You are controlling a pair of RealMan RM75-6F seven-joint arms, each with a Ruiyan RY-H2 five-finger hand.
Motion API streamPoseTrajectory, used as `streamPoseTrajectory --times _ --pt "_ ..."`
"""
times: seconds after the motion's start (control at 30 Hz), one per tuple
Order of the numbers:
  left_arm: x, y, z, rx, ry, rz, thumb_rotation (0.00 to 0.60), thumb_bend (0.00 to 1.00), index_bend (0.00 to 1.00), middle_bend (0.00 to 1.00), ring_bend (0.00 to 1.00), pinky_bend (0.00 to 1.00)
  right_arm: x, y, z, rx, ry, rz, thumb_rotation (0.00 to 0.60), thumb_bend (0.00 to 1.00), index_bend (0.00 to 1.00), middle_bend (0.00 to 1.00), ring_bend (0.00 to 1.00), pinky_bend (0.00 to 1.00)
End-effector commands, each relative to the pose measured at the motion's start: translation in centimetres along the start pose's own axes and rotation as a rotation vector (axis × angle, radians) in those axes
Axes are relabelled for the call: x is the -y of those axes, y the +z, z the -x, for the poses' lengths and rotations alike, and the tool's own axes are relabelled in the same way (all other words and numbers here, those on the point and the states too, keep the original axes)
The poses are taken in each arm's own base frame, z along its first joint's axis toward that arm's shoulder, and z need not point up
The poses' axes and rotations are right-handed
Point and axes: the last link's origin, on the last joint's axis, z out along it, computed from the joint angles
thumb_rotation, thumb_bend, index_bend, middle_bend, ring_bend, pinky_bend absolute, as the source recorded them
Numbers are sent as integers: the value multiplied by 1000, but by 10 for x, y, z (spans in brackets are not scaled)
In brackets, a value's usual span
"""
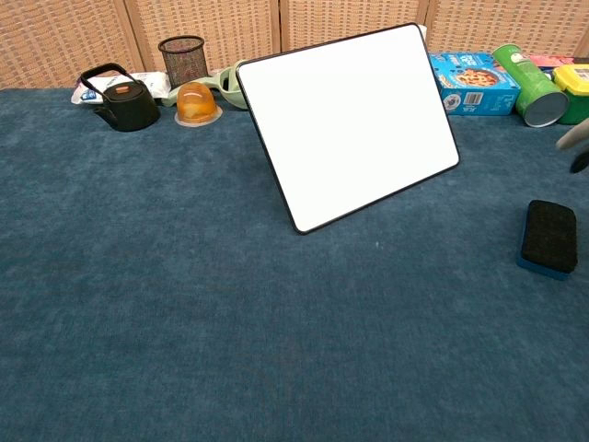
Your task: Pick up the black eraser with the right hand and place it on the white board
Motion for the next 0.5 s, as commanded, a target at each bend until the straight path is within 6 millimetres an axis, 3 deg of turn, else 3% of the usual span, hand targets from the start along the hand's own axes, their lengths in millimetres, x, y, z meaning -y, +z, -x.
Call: streamPoseTrajectory --times 0.03,0.5 --pt "0 2 0 2 1 -2 600 153 0 0 0 4 7 19 7 28 -33 -95 600 99 227 186 202 331" --pt "1 2 -1 5 -6 -3 600 155 0 0 0 4 11 57 19 108 -129 -156 600 113 226 203 203 306"
